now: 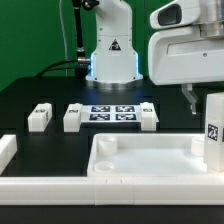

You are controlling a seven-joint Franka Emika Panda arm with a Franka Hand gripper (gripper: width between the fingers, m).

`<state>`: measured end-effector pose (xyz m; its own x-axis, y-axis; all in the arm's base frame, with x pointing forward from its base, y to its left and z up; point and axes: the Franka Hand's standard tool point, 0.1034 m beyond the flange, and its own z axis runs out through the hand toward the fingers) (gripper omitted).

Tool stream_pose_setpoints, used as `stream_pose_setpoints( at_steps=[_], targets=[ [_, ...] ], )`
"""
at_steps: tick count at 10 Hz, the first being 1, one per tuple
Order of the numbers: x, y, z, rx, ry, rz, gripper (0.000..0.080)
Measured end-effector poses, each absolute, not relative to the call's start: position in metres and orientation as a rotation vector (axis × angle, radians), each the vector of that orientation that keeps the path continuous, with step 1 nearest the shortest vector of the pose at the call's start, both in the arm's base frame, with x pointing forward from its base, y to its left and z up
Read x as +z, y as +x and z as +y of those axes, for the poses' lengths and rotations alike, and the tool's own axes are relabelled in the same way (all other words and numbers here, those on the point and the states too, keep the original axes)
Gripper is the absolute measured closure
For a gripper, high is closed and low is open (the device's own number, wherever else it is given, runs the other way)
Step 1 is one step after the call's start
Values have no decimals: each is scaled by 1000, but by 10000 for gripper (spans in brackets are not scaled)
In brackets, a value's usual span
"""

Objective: Assemble desk

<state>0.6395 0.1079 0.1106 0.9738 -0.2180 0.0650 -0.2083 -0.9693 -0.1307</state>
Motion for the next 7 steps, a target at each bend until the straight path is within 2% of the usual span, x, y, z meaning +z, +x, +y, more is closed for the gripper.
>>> stream_pose_setpoints(
  at_steps=[3,6,7],
  targets=[
    [108,642,96,-166,-3034,-428,151],
    [108,641,97,-166,-3036,-405,151],
    [107,641,97,-165,-3037,-387,275]
  ],
)
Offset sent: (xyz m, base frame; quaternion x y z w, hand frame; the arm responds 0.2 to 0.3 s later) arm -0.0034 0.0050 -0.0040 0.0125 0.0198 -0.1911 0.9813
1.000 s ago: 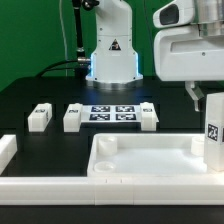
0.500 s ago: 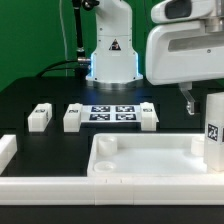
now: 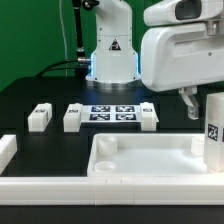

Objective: Assemble desk

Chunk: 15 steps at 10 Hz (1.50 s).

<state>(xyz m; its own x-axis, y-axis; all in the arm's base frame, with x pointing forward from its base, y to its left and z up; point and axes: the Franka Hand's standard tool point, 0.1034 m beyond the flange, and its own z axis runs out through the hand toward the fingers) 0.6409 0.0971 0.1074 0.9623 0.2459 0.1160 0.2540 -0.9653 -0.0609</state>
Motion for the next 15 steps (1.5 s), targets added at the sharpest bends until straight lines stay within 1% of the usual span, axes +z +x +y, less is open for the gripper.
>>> stream_pose_setpoints(
  at_steps=[1,2,3,4,7,10,11,15],
  targets=[
    [107,641,97,-163,-3041,-340,410],
    [107,641,98,-158,-3046,-230,410],
    [107,641,98,-154,-3049,-138,511],
    [107,641,98,-152,-3049,-77,511],
    [109,642,99,-112,-2948,616,511],
    [110,644,99,-31,-2741,1168,508],
    [109,641,96,-20,-2725,1226,508],
    [107,639,105,20,-2566,1513,505]
  ],
)
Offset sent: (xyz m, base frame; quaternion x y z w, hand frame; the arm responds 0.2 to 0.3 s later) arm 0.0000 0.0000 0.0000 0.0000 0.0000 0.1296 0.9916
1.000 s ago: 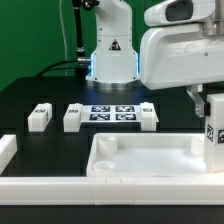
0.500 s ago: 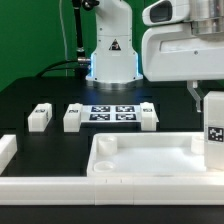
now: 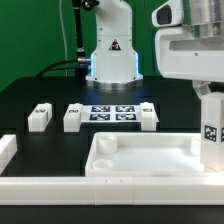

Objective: Assemble desk

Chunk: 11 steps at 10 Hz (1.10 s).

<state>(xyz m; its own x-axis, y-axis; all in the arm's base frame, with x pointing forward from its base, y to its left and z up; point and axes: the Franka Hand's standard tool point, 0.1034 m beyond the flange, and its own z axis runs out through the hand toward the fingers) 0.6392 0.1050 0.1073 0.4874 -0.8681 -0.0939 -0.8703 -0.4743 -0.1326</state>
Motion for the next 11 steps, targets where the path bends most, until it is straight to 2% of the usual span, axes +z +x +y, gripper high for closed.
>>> stream_pose_setpoints(
  at_steps=[4,7,8,9,10,11],
  targets=[
    [105,647,133,-36,-1903,2169,504],
    [105,647,134,-29,-1814,2215,504],
    [105,647,134,-34,-1850,2185,346],
    [105,647,134,-38,-1865,2172,223],
    [105,647,131,-80,-2071,1984,223],
    [104,647,128,-127,-2294,1736,163]
  ],
)
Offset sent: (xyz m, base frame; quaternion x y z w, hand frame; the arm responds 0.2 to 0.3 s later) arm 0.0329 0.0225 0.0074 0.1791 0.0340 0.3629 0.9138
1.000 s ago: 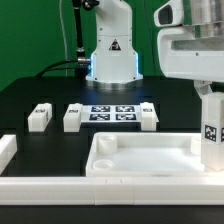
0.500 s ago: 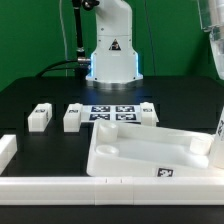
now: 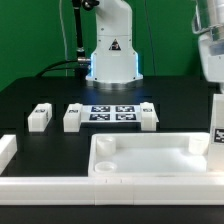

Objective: Assemble desk

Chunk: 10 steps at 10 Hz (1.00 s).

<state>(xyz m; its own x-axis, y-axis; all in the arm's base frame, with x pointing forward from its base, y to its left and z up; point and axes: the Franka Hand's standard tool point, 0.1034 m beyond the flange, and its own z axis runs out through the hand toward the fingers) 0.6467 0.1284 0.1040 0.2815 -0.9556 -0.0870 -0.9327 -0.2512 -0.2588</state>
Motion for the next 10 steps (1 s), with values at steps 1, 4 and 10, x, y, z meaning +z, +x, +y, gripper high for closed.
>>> stream_pose_setpoints(
  at_steps=[1,4,10],
  targets=[
    [103,643,129,-139,-2387,1620,154],
    [102,643,128,-179,-2558,1356,151],
    [109,642,98,-171,-2902,724,198]
  ],
)
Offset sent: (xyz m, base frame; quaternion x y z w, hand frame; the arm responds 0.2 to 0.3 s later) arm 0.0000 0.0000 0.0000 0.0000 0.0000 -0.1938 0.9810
